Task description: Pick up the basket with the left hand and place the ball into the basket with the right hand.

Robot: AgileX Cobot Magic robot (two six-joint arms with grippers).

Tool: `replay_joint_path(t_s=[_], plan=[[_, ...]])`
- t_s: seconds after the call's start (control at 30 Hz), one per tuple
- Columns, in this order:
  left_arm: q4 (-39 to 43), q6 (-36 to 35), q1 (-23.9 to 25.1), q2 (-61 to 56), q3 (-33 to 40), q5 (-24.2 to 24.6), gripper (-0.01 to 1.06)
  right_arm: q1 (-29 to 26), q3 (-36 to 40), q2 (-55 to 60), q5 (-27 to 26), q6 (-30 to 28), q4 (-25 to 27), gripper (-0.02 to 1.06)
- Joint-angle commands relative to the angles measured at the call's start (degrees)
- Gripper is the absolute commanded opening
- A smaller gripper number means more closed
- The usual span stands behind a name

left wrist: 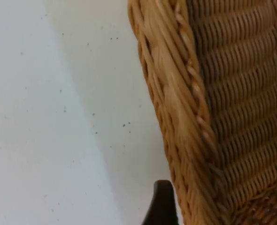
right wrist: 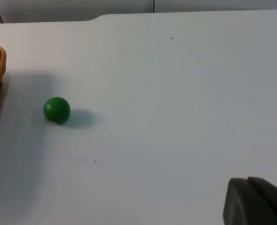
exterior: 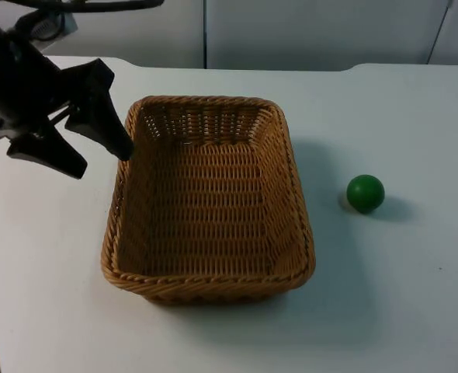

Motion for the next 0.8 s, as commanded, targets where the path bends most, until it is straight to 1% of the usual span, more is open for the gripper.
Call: replay_joint_path(t_s=[0.0,0.13,0.4,0.53,0.6,0.63,0.77], plan=[[0.0,0.1,-0.4,1.4,-1.1,-0.8,0.67,0.2,0.4,-0.1,-0.6,-0.4,0.3,0.00],[0.0,0.9,-0.4,2.8,-1.2,-2.4,0.67,0.2,0.4,-0.1,-0.6,-0.4,0.3,0.00],[-1.3,2.4,-0.6,6.1,-1.3,-2.6,0.67,0.2,0.4,-0.1,-0.6,-0.4,0.3,0.00],[-5.7,6.2,-1.8,8.0,-1.4,-2.9,0.67,0.2,0.4,-0.1,-0.6,-0.4,0.3,0.00],[-6.4,6.9,-2.1,8.4,-1.7,-2.9,0.67,0.2,0.4,-0.1,-0.6,-0.4,0.3,0.00],[-6.4,7.1,-2.9,9.5,-2.6,-2.9,0.67,0.2,0.4,-0.1,-0.6,-0.4,0.3,0.00],[-6.5,5.8,-3.1,11.6,-3.9,-3.5,0.66,0.2,0.4,-0.1,-0.6,-0.4,0.3,0.00]])
